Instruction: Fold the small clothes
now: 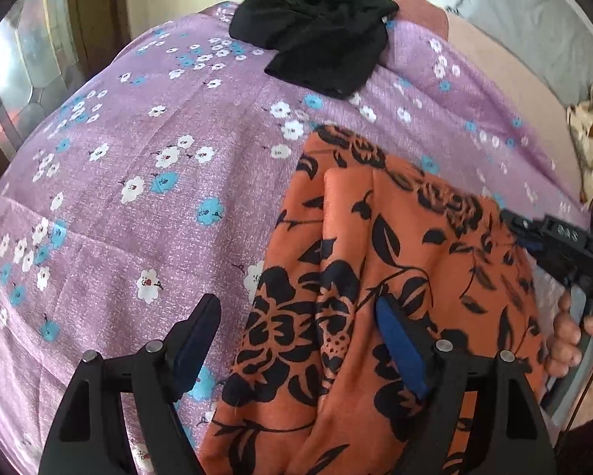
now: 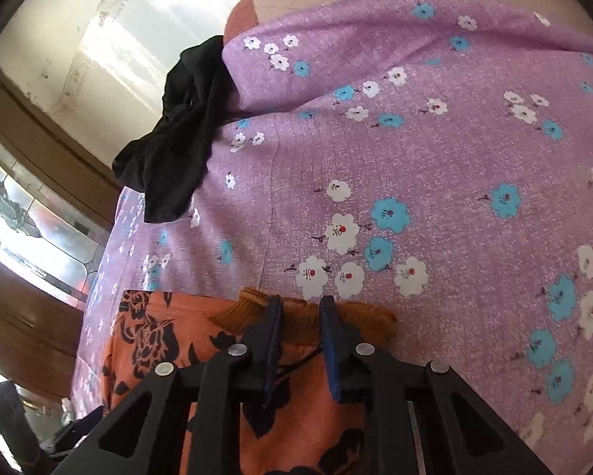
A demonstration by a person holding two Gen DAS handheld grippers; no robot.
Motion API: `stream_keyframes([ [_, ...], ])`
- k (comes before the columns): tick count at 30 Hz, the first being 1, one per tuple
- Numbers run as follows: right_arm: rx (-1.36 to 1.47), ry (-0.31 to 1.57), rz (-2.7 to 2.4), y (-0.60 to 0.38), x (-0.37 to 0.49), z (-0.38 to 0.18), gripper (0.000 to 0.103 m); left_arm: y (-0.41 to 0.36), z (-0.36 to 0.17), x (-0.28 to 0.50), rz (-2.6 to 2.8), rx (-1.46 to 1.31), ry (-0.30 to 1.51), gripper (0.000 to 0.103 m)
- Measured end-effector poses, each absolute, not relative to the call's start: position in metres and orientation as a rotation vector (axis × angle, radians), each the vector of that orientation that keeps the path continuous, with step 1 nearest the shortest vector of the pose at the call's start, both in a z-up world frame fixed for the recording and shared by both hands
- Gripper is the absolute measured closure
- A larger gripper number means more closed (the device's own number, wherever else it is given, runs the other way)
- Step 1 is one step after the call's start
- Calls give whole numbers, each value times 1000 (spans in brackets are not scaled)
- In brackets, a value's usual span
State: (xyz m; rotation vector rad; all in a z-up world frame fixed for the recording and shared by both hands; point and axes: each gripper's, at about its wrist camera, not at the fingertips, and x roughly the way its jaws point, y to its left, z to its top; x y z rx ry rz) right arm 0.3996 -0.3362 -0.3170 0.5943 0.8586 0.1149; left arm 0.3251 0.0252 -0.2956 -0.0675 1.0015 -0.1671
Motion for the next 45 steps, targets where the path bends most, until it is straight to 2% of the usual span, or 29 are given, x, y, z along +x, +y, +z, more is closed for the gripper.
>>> stream_keyframes([
  [5, 621, 824, 191, -335, 367, -277, 78, 46, -264, 315, -209, -136, 887, 21],
  [7, 614, 806, 202, -333, 349, -267, 74, 59, -258, 316, -225, -197, 881, 21],
  [8, 634, 806, 205, -334, 336, -264, 62, 67, -259, 319, -241, -239, 898, 20],
  [9, 662, 804, 210, -334, 324, -264, 35, 76, -264, 323, -262, -290, 940, 19],
  [10, 705, 792, 216, -337, 308, -267, 28, 79, -268, 325, -268, -317, 975, 19],
  [11, 724, 786, 217, -338, 297, -268, 27, 84, -274, 327, -260, -344, 1012, 19],
  [16, 747, 726, 215, -339, 241, -269, 27, 102, -277, 323, -193, -382, 1024, 19],
  [17, 744, 699, 242, -335, 232, -265, 30, 104, -276, 321, -179, -379, 1020, 19],
  [19, 737, 697, 312, -321, 225, -262, 45, 103, -279, 316, -151, -343, 1038, 19],
  [20, 722, 724, 328, -313, 225, -264, 59, 101, -283, 313, -145, -315, 1054, 19],
  [21, 702, 760, 333, -305, 226, -269, 65, 97, -286, 310, -145, -282, 1069, 19],
  [24, 600, 941, 338, -269, 239, -301, 69, 75, -306, 305, -127, -107, 1153, 19],
  [27, 538, 949, 327, -256, 244, -306, 70, 66, -309, 303, -119, -56, 1145, 19],
  [31, 607, 953, 358, -268, 249, -304, 70, 67, -292, 302, -156, -114, 1066, 19],
  [37, 588, 857, 331, -282, 248, -289, 68, 60, -268, 296, -94, -68, 929, 19],
  [45, 650, 831, 238, -309, 255, -288, 67, 62, -265, 297, -75, -62, 898, 19],
])
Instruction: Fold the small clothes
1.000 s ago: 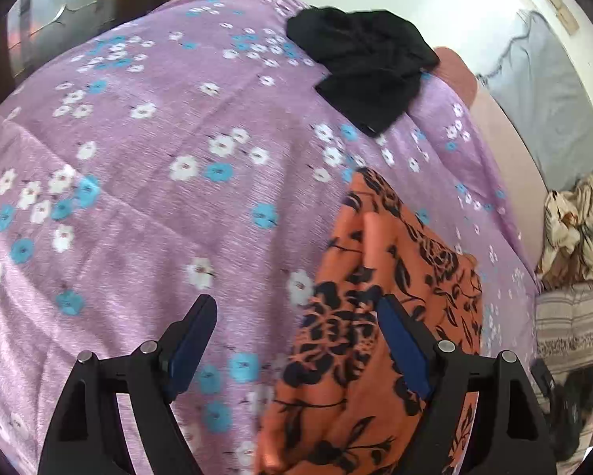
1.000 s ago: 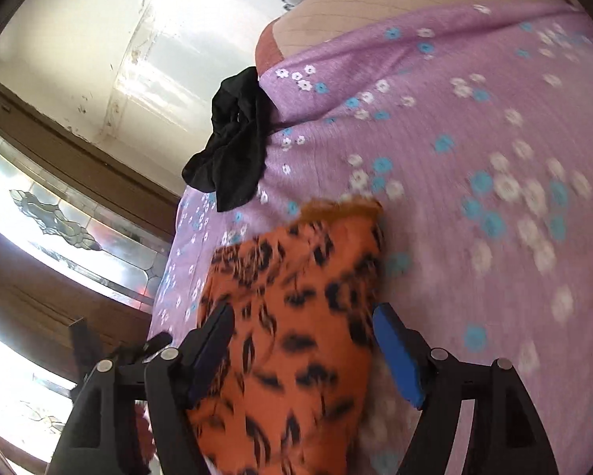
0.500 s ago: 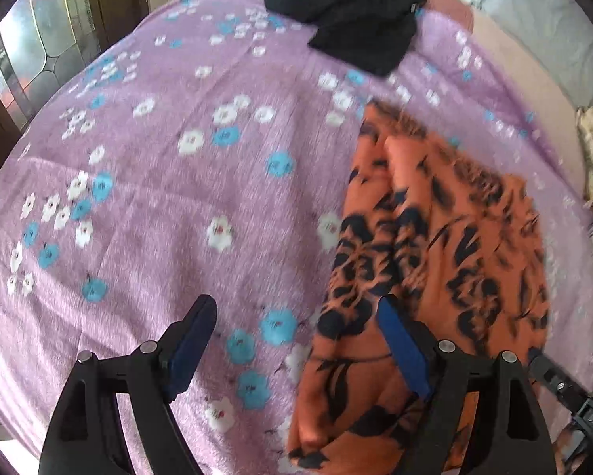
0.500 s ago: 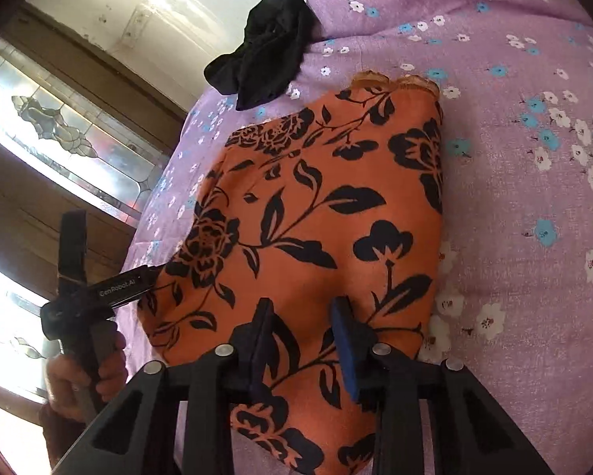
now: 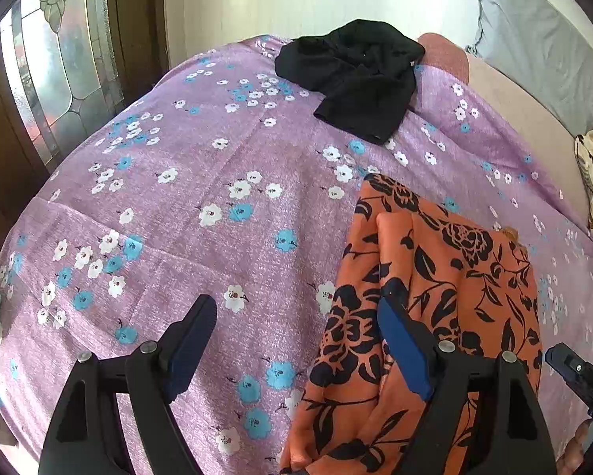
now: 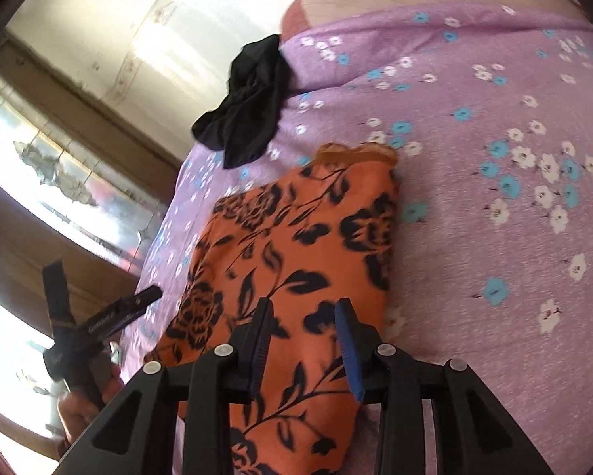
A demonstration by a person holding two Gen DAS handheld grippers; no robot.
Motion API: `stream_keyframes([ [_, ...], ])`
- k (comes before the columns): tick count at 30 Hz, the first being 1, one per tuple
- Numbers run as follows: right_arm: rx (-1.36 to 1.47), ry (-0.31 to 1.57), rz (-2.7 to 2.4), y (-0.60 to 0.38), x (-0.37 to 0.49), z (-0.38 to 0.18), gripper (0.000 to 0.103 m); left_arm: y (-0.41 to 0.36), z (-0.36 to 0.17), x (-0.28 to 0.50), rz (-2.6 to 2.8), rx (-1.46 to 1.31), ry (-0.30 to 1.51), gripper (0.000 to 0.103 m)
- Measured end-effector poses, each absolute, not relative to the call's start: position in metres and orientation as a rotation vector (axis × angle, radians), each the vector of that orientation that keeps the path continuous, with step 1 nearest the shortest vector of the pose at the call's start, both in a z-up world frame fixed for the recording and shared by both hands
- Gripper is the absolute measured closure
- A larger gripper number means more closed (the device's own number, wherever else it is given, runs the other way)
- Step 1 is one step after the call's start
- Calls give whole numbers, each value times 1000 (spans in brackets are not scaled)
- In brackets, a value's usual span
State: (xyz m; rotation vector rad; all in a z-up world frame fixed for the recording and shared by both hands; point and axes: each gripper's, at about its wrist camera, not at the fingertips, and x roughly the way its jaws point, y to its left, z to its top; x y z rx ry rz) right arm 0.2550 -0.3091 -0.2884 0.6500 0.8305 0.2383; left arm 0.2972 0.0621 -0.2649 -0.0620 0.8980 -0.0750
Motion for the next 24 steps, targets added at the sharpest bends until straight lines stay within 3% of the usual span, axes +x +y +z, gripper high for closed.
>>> stream_keyframes([
  [5, 665, 825, 227, -314, 256, -289, 62, 61, -261, 294, -68, -53, 877, 19],
  [6, 667, 821, 229, -313, 256, -289, 51, 60, -261, 295, -68, -50, 876, 19],
  [8, 666, 805, 233, -312, 255, -288, 41, 58, -261, 294, -70, -42, 872, 19],
  [24, 662, 808, 226, -315, 256, -288, 41, 38, -249, 283, -97, 32, 786, 19],
])
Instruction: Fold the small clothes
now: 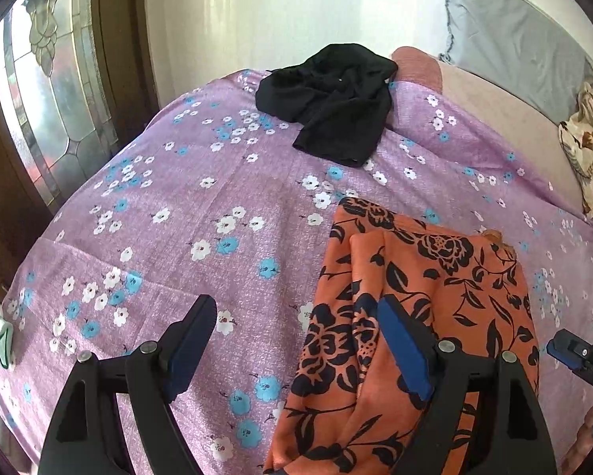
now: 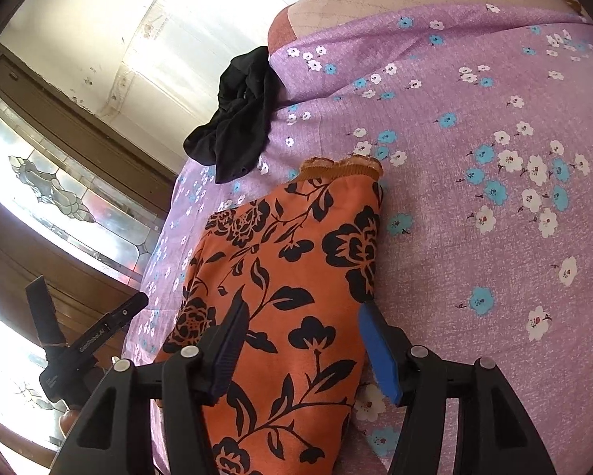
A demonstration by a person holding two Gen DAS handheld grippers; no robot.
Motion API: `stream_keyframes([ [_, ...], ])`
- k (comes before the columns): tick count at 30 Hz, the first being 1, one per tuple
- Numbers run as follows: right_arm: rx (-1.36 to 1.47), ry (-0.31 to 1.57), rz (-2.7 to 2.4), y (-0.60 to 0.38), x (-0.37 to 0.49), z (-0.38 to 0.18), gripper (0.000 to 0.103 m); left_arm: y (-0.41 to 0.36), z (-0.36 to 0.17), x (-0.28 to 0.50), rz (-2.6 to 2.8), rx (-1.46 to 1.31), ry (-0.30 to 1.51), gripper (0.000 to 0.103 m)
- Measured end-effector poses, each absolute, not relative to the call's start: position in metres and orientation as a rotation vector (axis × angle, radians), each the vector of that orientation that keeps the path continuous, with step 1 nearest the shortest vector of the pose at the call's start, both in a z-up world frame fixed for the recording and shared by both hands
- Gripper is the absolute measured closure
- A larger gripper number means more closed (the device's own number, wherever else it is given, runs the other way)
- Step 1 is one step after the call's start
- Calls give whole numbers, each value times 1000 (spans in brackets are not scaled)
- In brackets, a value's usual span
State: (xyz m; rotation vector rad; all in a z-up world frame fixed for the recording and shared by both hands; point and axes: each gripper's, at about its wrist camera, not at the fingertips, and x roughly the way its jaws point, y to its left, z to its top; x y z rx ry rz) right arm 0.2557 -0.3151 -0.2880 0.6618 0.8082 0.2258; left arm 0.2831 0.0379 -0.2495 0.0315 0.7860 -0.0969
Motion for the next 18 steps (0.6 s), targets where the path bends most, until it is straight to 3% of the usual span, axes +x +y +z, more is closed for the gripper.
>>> stream_keyframes([
  [18, 686, 826, 270, -312, 257, -292, 41, 36, -250, 284, -226, -16, 823, 19],
])
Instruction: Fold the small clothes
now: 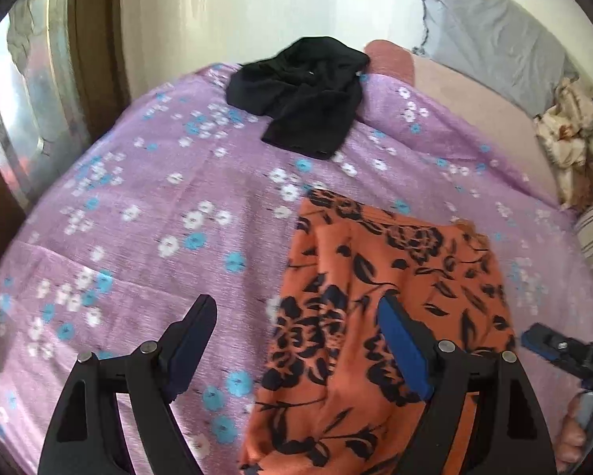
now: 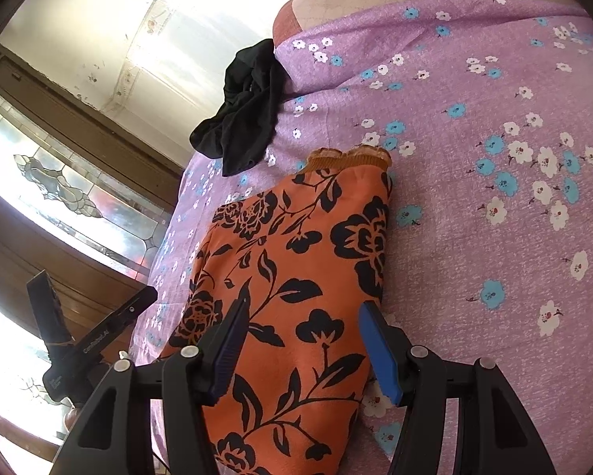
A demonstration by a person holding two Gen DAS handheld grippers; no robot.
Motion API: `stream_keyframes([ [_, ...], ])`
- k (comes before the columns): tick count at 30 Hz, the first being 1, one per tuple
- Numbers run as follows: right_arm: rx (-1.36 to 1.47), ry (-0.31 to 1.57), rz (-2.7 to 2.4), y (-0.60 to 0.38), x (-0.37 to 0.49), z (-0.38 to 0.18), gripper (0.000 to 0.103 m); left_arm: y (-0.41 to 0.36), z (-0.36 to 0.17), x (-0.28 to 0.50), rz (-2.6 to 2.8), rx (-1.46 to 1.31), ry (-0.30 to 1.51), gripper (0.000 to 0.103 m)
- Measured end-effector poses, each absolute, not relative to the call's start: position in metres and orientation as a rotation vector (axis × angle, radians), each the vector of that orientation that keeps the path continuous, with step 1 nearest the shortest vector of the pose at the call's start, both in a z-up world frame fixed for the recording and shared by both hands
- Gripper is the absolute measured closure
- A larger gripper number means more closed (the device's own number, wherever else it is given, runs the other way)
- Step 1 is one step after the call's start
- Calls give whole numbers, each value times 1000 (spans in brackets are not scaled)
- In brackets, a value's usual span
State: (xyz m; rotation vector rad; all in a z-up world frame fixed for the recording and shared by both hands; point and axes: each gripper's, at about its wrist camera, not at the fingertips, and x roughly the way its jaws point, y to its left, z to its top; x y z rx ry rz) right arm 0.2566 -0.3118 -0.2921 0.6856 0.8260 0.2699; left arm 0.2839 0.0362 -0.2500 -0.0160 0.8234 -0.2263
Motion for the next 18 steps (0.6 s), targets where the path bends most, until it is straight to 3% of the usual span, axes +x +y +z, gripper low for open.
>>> stream_keyframes([
  [7, 694, 829, 298, -311, 256, -291, 41, 60, -256, 293, -313, -192, 883, 19],
  [13, 636, 777, 377, -296, 251, -280, 41, 51, -276, 298, -255, -128, 970, 19],
  [16, 574, 829, 380, -281, 254, -287, 49, 34, -295, 299, -200, 6, 1045, 19],
  [18, 510, 916, 352, -269, 262, -302, 60, 28, -302, 299, -186, 40, 1060, 19],
])
